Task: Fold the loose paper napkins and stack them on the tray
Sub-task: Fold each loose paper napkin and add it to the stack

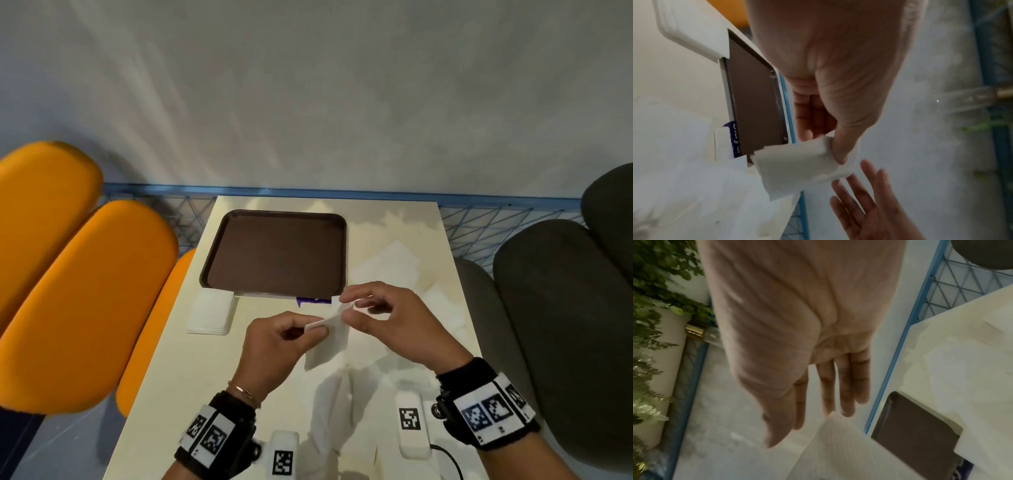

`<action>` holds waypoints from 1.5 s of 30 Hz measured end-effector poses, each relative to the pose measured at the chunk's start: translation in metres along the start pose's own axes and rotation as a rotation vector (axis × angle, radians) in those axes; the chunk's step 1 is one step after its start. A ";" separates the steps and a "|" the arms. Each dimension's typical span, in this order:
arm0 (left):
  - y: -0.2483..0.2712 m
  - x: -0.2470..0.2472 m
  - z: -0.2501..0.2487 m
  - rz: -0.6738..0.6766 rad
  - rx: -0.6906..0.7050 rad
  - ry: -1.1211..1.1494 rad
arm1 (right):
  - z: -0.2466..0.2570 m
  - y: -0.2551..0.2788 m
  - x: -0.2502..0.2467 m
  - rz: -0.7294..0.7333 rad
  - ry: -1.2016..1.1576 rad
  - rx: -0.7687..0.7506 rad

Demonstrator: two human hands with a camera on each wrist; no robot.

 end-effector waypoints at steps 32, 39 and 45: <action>-0.029 -0.108 0.027 0.075 -0.067 0.396 | 0.059 -0.053 0.082 -0.006 0.017 -0.096; -0.031 -0.124 0.033 -0.019 -0.074 0.387 | 0.069 -0.061 0.088 -0.040 0.031 -0.094; -0.031 -0.133 0.037 -0.096 -0.103 0.455 | 0.073 -0.063 0.095 -0.091 -0.007 -0.119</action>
Point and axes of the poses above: each hand's wrist, its own y-axis away from the middle knuckle, its own x-axis out of the palm, z = x × y, the point moved 7 cm from there along -y, towards the middle knuckle, and after that the axes turned 12 degrees about -y, right-handed, at the moved point
